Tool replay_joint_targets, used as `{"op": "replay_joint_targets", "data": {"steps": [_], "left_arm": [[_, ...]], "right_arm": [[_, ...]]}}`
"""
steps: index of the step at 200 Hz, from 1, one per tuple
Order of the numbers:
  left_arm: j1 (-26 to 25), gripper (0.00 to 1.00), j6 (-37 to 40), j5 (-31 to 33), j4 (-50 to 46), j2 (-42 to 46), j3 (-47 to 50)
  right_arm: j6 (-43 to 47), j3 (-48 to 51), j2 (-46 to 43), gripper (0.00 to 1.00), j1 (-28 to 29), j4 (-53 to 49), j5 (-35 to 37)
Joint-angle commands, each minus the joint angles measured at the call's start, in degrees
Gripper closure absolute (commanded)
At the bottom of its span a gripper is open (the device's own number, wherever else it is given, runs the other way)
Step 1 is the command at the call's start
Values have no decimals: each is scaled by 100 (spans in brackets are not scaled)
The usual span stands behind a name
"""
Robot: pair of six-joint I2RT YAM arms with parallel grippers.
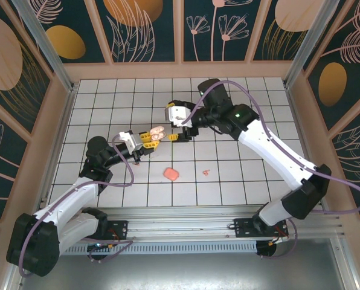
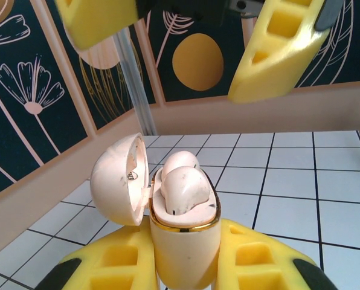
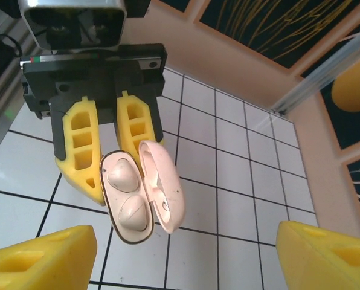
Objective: Insert the wireless bluetooth earbuds into the charging case
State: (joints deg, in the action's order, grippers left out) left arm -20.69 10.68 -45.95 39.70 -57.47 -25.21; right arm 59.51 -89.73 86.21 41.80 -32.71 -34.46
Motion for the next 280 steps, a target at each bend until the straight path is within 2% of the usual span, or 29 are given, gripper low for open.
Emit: {"op": "replay_joint_targets", "data": {"steps": [1,42,85,116,153,197,220,245,267,280], "left_arm": [[-5,97,75,-117,2,43,-195],[-5,97,73,-97,18,26,-186],[-5,97,99,-39,-19,34,-222],[-8,97,111,139,-50,56,-201],[-6,97,163,402,-143,39,-202],[-5,97,68,545,-178,-103,-239],[-5,97,-132,842,-366,-267,-394],[-6,97,-962,936,-501,-666,-604],[-5,98,-2044,940,-429,-1166,-738],[-5,98,-2725,972,-384,-1521,-839]], "right_arm": [[568,-378,296,21,-14,-479,-382],[770,-811,798,22,11,-1058,-748],[868,-941,1099,24,82,-1307,-825],[885,-1033,1178,31,89,-1506,-966],[881,-783,891,38,84,-1629,-1001],[361,115,141,42,-47,-815,-1142],[-531,748,-260,42,-292,165,-1354],[-2372,1674,-659,42,-669,1809,-1378],[-4385,2267,-807,42,-1009,2922,-800],[-5431,2389,-787,41,-1326,3018,-227]]}}
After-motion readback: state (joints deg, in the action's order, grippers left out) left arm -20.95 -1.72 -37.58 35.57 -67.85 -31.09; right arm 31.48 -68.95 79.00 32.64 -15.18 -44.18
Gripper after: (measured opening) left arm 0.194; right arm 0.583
